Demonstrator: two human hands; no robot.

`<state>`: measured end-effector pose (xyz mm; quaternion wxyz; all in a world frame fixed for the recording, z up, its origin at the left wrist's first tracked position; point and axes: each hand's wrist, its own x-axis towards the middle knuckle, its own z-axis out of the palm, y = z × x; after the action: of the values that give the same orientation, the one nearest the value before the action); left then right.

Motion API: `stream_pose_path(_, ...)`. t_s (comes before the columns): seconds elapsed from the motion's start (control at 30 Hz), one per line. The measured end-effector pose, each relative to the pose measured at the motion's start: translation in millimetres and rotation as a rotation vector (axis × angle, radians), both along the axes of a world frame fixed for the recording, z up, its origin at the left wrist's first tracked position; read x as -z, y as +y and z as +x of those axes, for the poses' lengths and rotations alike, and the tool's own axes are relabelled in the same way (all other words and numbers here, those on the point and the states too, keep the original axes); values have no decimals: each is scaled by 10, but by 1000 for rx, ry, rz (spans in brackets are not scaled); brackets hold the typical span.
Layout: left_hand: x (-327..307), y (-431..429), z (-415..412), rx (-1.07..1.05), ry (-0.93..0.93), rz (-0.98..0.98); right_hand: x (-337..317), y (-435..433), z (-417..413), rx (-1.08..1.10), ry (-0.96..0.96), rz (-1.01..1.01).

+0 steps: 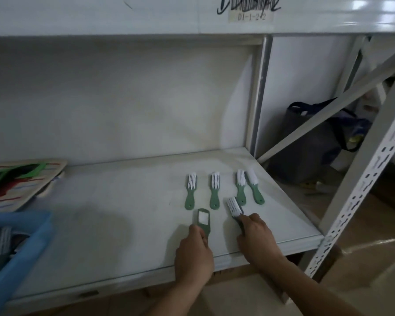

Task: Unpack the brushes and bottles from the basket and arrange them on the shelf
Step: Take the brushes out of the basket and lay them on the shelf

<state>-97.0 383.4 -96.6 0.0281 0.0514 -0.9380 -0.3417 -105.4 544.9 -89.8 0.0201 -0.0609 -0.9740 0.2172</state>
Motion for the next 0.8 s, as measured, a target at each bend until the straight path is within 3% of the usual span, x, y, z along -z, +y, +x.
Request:
stream_pose_path(0.13, -88, 16, -276, 229, 43, -443, -53, -36, -127, -27, -48, 158)
stream_pose_path(0.2, -177, 6, -358, 307, 22, -572, -84, -79, -135, -6, -46, 166)
stream_pose_path(0.33, -279, -155, -280, 340, 68, -443, -148, -256, -31, 20, 139, 91)
stream_pose_path(0.5, -334, -857, 94, 213, 146, -318, -381, -832, 13, -18, 301, -92)
stream_pose_path(0.8, -663, -3170, 608, -320, 262, -297, -573, -2974, 110, -505, 258, -282)
